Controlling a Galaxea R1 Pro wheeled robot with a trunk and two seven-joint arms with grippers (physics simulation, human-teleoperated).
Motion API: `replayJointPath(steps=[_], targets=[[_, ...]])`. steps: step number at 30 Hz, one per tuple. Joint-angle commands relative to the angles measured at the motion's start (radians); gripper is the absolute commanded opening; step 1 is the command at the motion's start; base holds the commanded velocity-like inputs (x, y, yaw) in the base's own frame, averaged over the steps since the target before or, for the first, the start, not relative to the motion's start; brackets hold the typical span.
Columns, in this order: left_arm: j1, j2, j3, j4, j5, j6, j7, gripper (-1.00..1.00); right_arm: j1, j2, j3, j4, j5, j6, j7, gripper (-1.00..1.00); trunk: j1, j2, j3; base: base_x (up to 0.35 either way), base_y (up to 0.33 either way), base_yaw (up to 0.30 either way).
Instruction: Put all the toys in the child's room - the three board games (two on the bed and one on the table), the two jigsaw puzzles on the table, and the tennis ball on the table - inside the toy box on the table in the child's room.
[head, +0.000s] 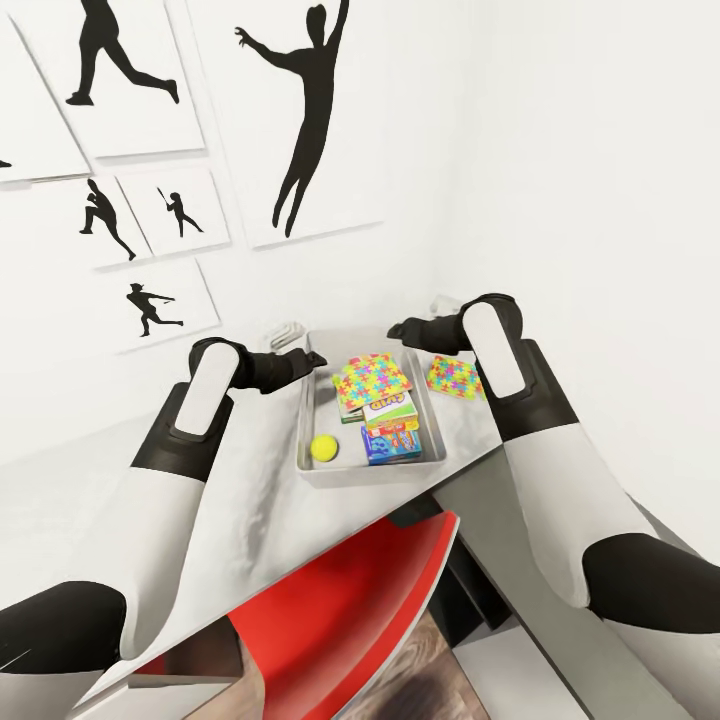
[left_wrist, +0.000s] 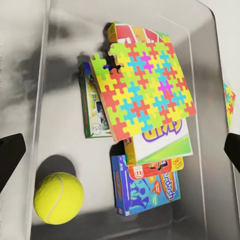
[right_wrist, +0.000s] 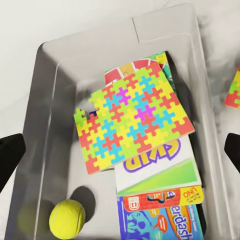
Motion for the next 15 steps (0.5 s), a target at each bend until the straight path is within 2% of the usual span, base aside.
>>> replayJointPath(steps=[1,15], targets=[[-0.001,0.000,0.000,0.000,0.010,0.001,0.010,1.00,-0.001,0.001,0.003,0.008,-0.010,0.002,-0.010,1.00,0.001,-0.002,-0.002,0.000,0.000,0.000],[-0.002,-0.002,-0.003,0.022,0.009,-0.005,0.009,1.00,0.003,0.008,0.015,0.087,-0.009,0.002,-0.009,1.00,0.001,-0.002,-0.002,0.000,0.000,0.078]])
